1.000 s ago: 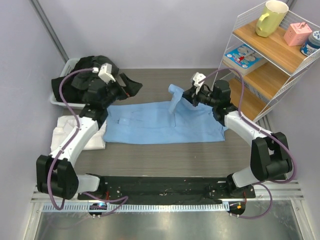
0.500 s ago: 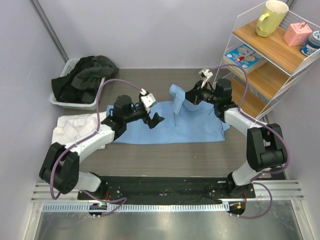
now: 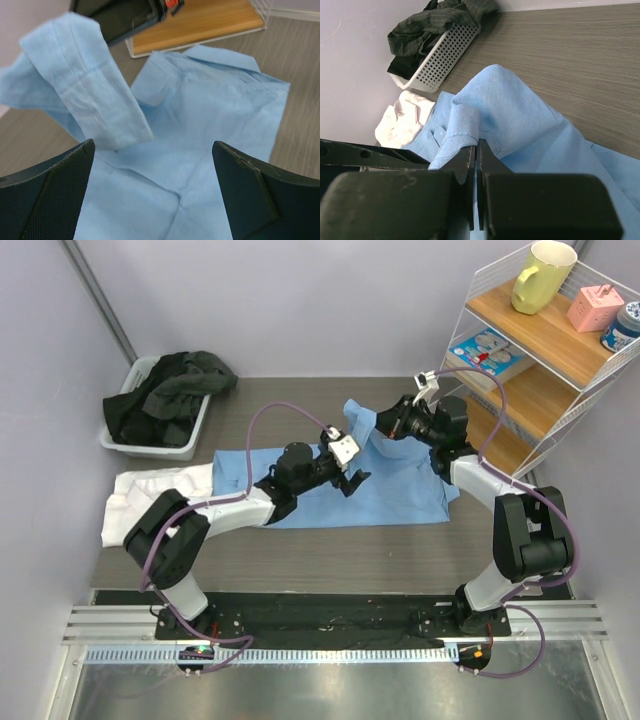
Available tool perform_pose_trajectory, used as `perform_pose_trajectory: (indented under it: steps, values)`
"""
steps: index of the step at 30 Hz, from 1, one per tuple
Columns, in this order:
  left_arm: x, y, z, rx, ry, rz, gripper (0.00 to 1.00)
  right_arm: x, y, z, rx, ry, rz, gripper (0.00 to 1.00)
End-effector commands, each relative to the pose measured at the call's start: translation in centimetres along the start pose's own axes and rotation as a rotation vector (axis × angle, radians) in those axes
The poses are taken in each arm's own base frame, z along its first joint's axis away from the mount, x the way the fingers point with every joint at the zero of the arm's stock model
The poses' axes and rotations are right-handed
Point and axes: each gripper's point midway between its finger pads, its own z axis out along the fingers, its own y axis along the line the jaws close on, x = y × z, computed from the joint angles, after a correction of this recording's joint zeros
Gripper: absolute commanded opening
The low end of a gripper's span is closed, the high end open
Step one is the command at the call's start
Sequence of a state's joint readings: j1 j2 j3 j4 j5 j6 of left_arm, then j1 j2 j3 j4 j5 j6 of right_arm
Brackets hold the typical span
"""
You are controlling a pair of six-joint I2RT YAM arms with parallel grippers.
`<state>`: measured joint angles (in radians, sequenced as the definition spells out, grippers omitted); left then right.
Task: Fold and stack the long sleeve shirts
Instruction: Fold the shirt
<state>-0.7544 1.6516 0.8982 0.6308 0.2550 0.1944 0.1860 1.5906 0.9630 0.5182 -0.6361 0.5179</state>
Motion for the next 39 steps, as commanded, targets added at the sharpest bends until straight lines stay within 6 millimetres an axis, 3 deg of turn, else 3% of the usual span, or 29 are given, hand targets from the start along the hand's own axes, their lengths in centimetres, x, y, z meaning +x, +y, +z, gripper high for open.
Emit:
perform_pose_trajectory:
  steps: [1, 2, 7, 11, 13, 14, 15, 16, 17, 18, 22, 23, 25, 26, 27, 32, 39]
  values:
    - [-5.4, 3.3, 1.7, -0.148, -0.155, 0.089, 0.94, -1.8, 0.6, 0.1, -0.01, -0.071, 0.018, 0.01]
    - [-5.8, 3.6, 1.9, -0.159, -0.163, 0.088, 0.89, -1.7, 0.6, 0.1, -0.012, -0.069, 0.019, 0.01]
    - [-5.0, 5.0, 2.5, -0.225, -0.124, 0.09, 0.3, -1.8, 1.5, -0.2, -0.04, -0.056, 0.017, 0.01]
    - [-5.3, 5.4, 1.6, -0.176, -0.083, 0.111, 0.02, -1.0, 0.8, -0.9, -0.021, -0.006, -0.103, 0.02]
    - [-5.3, 5.1, 1.3, -0.113, -0.028, 0.118, 0.0, 0.5, 0.4, -1.5, -0.028, 0.09, -0.16, 0.14]
    - [-5.8, 5.5, 0.8, -0.103, -0.022, 0.116, 0.0, 0.2, 0.6, -1.8, -0.036, 0.108, -0.214, 0.35]
    - [-6.0, 5.5, 0.5, -0.062, -0.007, 0.146, 0.0, 1.5, -0.2, -2.5, -0.033, 0.176, -0.309, 0.47]
    - [-6.7, 4.7, 0.4, 0.022, -0.006, 0.162, 0.0, 1.6, -0.4, -3.1, -0.031, 0.198, -0.352, 0.58]
    - [-5.8, 4.6, -0.4, 0.059, 0.05, 0.153, 0.0, 0.9, -0.2, -3.8, -0.033, 0.198, -0.447, 0.68]
    - [-5.5, 4.4, -0.8, 0.108, 0.074, 0.188, 0.0, 1.2, -0.7, -4.6, -0.028, 0.225, -0.53, 0.72]
    - [-5.5, 3.7, -2.4, 0.282, 0.147, 0.264, 0.0, 0.6, 0.4, -7.2, -0.074, 0.247, -0.791, 0.79]
    - [-6.5, 3.0, -2.8, 0.344, 0.135, 0.289, 0.0, 0.8, 0.6, -7.5, -0.089, 0.248, -0.817, 0.81]
    - [-5.6, 2.1, -3.5, 0.412, 0.187, 0.286, 0.0, -0.1, 2.0, -7.8, -0.125, 0.208, -0.897, 0.91]
    - [-6.5, 2.2, -3.6, 0.424, 0.18, 0.297, 0.0, 0.0, 2.7, -7.6, -0.148, 0.199, -0.927, 0.92]
    - [-5.7, 1.1, -4.2, 0.484, 0.206, 0.269, 0.01, -0.2, 3.2, -7.4, -0.164, 0.187, -0.965, 0.94]
    - [-5.8, 0.2, -4.9, 0.563, 0.208, 0.295, 0.05, 0.2, 5.6, -6.0, -0.266, 0.158, -1.168, 0.98]
    - [-5.0, -0.3, -5.0, 0.582, 0.245, 0.297, 0.06, 2.1, 8.4, -4.1, -0.39, 0.151, -1.23, 0.97]
